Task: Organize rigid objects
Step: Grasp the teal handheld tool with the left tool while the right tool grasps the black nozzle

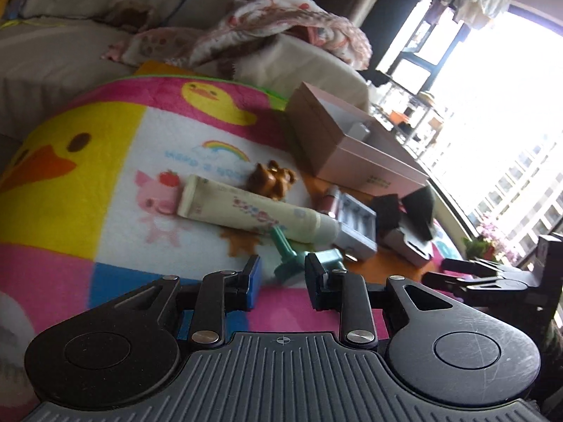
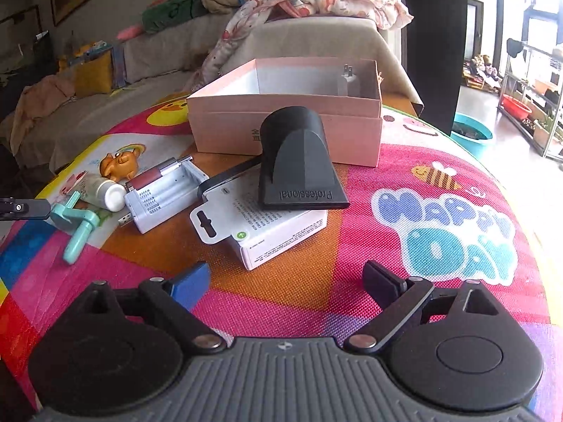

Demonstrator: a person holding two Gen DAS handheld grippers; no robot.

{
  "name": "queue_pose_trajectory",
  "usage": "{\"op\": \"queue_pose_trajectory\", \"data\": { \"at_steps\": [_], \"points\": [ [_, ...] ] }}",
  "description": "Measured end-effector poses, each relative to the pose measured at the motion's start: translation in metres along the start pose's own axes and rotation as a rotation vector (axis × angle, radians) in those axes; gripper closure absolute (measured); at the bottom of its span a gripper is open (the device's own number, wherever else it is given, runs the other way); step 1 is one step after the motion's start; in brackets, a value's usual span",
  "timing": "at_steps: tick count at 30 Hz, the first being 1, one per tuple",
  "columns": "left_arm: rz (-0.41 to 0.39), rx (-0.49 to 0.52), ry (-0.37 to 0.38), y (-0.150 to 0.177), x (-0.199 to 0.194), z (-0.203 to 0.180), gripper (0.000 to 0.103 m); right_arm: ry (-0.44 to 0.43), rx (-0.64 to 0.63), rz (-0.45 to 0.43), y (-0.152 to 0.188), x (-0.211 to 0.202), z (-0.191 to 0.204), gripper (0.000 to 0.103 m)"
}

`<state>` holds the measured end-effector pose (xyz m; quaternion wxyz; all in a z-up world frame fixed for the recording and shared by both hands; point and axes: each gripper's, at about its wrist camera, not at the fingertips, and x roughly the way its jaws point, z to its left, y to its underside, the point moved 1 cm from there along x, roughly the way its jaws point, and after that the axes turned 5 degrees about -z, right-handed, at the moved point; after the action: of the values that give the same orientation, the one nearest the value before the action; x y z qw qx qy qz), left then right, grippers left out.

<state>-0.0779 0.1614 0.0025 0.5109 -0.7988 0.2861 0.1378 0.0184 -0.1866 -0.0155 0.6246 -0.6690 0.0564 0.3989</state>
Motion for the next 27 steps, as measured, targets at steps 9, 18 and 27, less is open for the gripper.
{"op": "queue_pose_trajectory", "data": {
  "at_steps": [9, 18, 27],
  "points": [
    [0.091, 0.345, 0.032, 0.029, 0.039, -0.079, 0.065, -0.04, 0.004, 0.014, -0.002, 0.002, 0.0, 0.0],
    [0.124, 0.519, 0.062, 0.047, 0.046, -0.109, 0.017, -0.037, -0.016, 0.017, -0.001, 0.002, 0.002, 0.0],
    [-0.018, 0.569, 0.025, 0.016, 0.036, -0.105, 0.019, -0.033, -0.007, 0.007, 0.0, 0.0, 0.001, 0.0]
  ]
}}
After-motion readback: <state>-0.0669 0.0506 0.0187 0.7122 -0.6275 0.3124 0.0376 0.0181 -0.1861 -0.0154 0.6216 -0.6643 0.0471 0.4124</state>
